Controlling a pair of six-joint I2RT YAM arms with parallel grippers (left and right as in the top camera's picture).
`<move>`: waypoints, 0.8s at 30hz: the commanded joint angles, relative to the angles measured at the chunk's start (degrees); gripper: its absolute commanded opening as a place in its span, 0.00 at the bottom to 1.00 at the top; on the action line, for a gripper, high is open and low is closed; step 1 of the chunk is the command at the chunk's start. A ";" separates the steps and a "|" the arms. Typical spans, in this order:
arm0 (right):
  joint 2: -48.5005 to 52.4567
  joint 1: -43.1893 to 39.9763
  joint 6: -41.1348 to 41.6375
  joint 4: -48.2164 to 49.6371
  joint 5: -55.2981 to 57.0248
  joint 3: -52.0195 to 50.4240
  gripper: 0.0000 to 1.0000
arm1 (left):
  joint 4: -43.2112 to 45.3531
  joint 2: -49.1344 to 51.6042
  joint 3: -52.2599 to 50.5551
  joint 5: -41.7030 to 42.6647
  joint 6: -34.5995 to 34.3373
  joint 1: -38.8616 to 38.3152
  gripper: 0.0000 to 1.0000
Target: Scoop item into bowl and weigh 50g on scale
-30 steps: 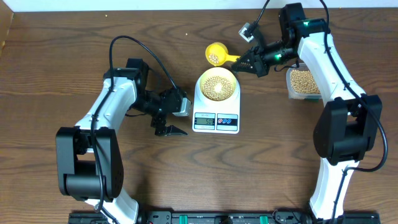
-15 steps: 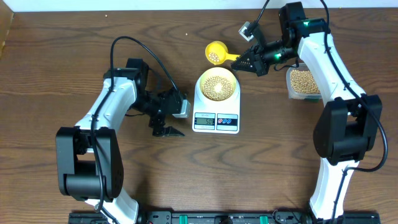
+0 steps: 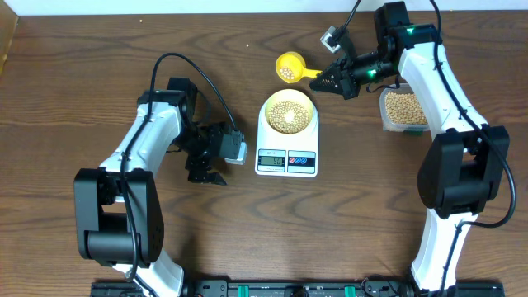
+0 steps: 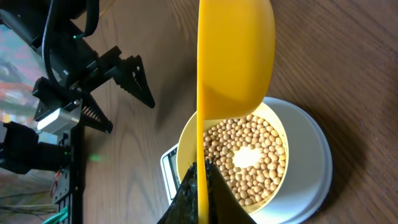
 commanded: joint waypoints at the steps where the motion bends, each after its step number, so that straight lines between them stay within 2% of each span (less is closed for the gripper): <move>1: -0.46 -0.09 0.24 -0.02 -2.01 -0.26 0.01 | -0.37 -0.39 -0.35 -1.40 1.01 0.15 0.98; 24: -0.46 -0.09 0.24 0.02 -2.47 -0.24 0.01 | -0.37 -0.39 -0.35 -1.42 1.03 0.15 0.98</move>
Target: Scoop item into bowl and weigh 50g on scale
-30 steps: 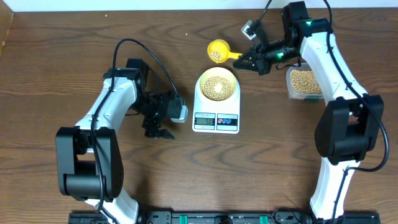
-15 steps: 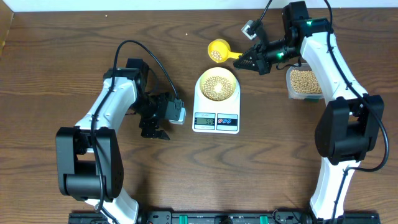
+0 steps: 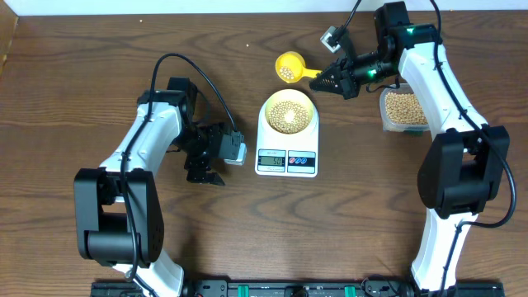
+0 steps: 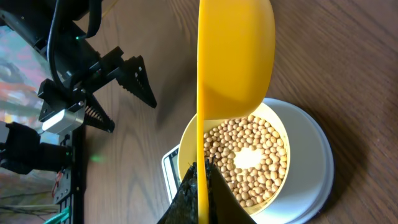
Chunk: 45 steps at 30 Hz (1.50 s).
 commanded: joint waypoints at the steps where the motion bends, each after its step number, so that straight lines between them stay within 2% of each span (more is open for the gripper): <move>1: -0.46 -0.09 0.26 0.07 -2.08 -0.24 0.01 | -0.02 -0.39 -0.35 -0.11 1.01 0.15 0.98; 6: -0.46 -0.09 0.26 0.22 -2.08 -0.24 0.01 | 2.78 -0.39 -0.35 2.60 1.01 0.15 0.98; 13: -0.46 -0.09 0.26 0.28 -2.08 -0.24 0.01 | 4.17 -0.39 -0.35 20.24 1.01 0.15 0.98; 21: -0.46 -0.09 0.26 0.42 -2.08 -0.24 0.01 | 4.35 -0.39 -0.35 23.28 1.01 0.15 0.98; 39: -0.46 -0.09 0.28 0.39 -2.12 -0.24 0.01 | 4.37 -0.39 -0.35 23.30 1.01 0.15 0.98; 45: -0.46 -0.48 1.11 0.39 -5.29 -0.24 0.01 | 4.37 -0.39 -0.35 23.30 1.01 0.15 0.98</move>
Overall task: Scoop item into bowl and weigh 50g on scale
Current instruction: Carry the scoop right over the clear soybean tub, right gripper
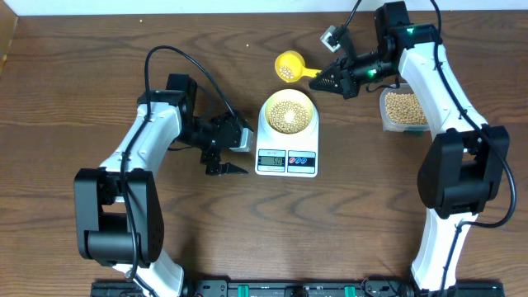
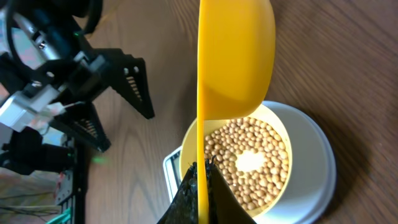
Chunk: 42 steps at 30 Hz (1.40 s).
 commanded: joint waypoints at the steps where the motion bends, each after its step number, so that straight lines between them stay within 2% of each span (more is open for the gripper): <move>1: -0.46 -0.76 1.57 0.09 -4.50 -0.24 0.01 | -0.35 -0.39 -0.33 1.09 0.98 0.15 0.98; 10: -0.46 -3.74 7.06 -0.57 -7.30 -0.24 0.01 | -0.35 -0.39 -0.33 1.09 0.98 0.15 0.98; 18: -0.48 -8.37 17.00 -0.61 -7.93 -0.24 0.01 | -0.35 -0.39 -0.33 1.09 0.98 0.15 0.98; 28: -0.48 -21.55 26.56 -9.11 -9.51 1.55 0.01 | -0.35 -0.39 -0.33 1.09 0.98 0.15 0.98; 34: -0.48 -26.77 24.00 -19.98 0.28 1.60 0.01 | -0.35 -0.39 -0.33 1.09 0.98 0.15 0.98; 39: -0.48 -28.55 18.78 -28.04 11.58 2.60 0.01 | -0.35 -0.39 -0.33 1.09 0.98 0.15 0.98; 42: -0.48 -28.68 18.80 -30.40 18.73 4.33 0.01 | -0.35 -0.39 -0.33 1.09 0.98 0.15 0.98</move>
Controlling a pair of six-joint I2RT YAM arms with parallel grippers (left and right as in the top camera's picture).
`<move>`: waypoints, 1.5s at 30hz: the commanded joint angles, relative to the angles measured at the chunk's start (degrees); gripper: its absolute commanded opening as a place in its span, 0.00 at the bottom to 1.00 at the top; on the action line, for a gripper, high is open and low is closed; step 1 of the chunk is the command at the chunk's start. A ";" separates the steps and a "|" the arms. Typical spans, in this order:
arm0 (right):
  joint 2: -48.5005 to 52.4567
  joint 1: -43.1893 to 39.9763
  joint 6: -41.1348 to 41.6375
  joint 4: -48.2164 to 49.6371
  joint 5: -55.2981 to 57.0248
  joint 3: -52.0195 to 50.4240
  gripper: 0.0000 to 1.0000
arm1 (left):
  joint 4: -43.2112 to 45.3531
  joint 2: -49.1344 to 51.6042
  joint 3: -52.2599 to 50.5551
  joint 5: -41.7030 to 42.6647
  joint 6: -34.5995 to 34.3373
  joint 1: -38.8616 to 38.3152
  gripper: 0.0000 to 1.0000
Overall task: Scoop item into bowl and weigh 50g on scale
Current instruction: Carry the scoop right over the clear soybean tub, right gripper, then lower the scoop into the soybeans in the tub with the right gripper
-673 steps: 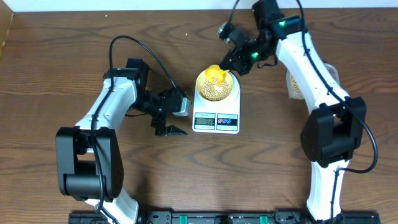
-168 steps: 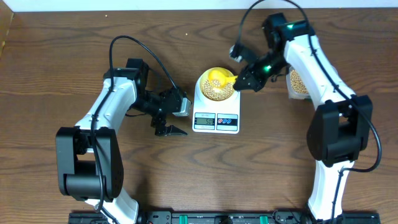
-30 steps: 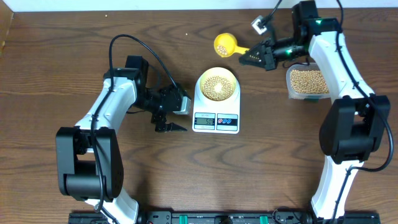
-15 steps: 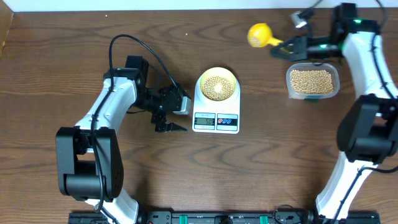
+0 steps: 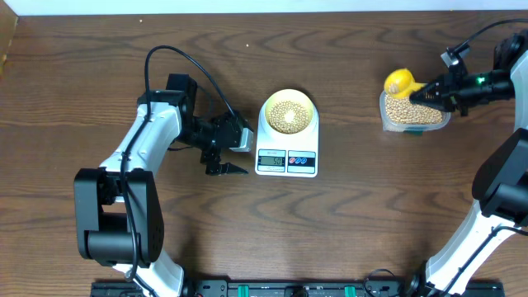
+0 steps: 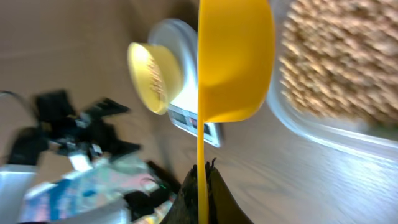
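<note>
A white scale (image 5: 286,153) stands mid-table with a yellow bowl (image 5: 289,113) of soybeans on its platform. My right gripper (image 5: 425,92) is shut on the handle of the yellow scoop (image 5: 399,82), whose cup is over the left end of the clear bean container (image 5: 412,114). The right wrist view is blurred: scoop (image 6: 235,62) on edge, handle in the gripper (image 6: 202,171), the container (image 6: 336,68) to its right, bowl (image 6: 155,76) and scale (image 6: 189,115) beyond. My left gripper (image 5: 227,168) stands open just left of the scale, holding nothing.
The left arm (image 5: 153,132) reaches in from the left, its black cable looping above it. The right arm (image 5: 499,78) comes in along the right edge. A black rail runs along the table's front edge (image 5: 272,289).
My right gripper has carried the scoop from behind the bowl to the right, over the bean container. The left arm, the bowl and the scale have not moved.
At first my right gripper held the scoop, with beans in it, behind the bowl on the scale, and the left gripper stood open farther left. The left gripper then stood close to the scale's left edge. Now the scoop is over the container.
</note>
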 commanded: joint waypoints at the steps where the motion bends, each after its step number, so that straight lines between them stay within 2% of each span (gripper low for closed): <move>1: -0.48 -0.37 -2.32 -2.03 13.60 3.89 0.01 | -0.35 -0.39 -0.33 1.07 0.98 0.15 0.98; 6: -0.48 0.09 3.89 -1.22 26.25 5.16 0.01 | -0.35 -0.39 -0.33 1.07 0.98 0.15 0.98; 10: -0.48 2.03 3.54 -0.17 27.80 5.11 0.01 | -0.35 -0.39 -0.33 1.07 0.98 0.15 0.98; 16: -0.48 7.04 3.56 0.72 42.56 5.11 0.01 | -0.35 -0.39 -0.33 1.07 0.98 0.15 0.98; 23: -0.48 12.55 -0.96 3.43 45.64 5.11 0.01 | -0.35 -0.39 -0.33 1.07 0.98 0.15 0.98; 29: -0.48 15.37 -0.87 4.13 55.08 5.11 0.01 | -0.35 -0.39 -0.33 1.07 0.98 0.15 0.98; 39: -0.48 16.20 -0.94 7.02 55.54 5.11 0.01 | -0.35 -0.39 -0.33 1.07 0.98 0.15 0.98; 45: -0.48 15.50 -6.54 4.98 44.48 5.14 0.01 | -0.35 -0.39 -0.33 1.05 0.98 0.15 0.98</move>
